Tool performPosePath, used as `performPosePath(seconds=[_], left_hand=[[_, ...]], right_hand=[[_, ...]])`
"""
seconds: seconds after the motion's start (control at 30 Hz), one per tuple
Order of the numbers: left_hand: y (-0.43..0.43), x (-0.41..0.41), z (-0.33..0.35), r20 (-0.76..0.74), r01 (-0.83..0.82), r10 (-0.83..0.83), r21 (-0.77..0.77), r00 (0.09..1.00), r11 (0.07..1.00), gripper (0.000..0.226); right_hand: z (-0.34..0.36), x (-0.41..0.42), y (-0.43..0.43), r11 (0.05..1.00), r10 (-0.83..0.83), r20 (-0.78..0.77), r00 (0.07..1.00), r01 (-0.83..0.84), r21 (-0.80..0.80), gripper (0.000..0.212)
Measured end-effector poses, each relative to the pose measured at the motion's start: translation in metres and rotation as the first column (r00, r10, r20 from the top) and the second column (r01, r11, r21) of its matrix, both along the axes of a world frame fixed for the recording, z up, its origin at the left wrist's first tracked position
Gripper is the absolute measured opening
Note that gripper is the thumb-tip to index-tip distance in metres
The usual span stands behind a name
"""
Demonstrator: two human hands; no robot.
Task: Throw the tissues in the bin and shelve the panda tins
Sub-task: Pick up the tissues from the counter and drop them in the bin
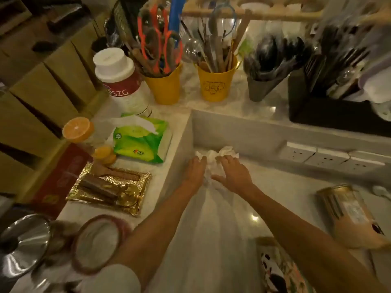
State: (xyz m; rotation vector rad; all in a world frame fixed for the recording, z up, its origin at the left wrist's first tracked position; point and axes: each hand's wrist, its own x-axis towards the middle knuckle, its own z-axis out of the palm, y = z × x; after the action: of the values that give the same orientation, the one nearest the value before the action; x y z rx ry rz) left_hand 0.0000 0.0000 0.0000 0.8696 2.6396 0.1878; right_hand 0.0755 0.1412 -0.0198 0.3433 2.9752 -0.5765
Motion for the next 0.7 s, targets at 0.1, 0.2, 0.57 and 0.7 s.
performPosePath(seconds=[0.1,0.2,0.57,0.7], left_hand=[[0.006,-0.013,-0.005,-0.003,0.027,-0.027,-0.097,1.000,0.995,0.042],[0.005,-0.015,-0.018,-0.032,0.083,-0.088,-0.142,0.996,0.986,0.040],[-0.005,-0.017,-0.039,-0.033,0.098,-0.103,-0.128,0.994,0.987,0.034],[-0.008,-0.016,-0.047,0.012,0.089,-0.088,-0.108,0.996,0.990,0.039]], right_hand=[[-0.014,-0.003,-0.006,0.999,-0.025,0.092,0.995,0.022,0.034,0.069],[-0.027,0.002,-0.008,0.997,0.003,0.179,0.984,-0.017,0.073,0.055],[-0.028,0.009,-0.020,0.998,0.037,0.222,0.974,-0.046,0.037,0.076],[-0.033,0.004,-0.029,0.993,0.095,0.214,0.972,-0.108,0.051,0.048]])
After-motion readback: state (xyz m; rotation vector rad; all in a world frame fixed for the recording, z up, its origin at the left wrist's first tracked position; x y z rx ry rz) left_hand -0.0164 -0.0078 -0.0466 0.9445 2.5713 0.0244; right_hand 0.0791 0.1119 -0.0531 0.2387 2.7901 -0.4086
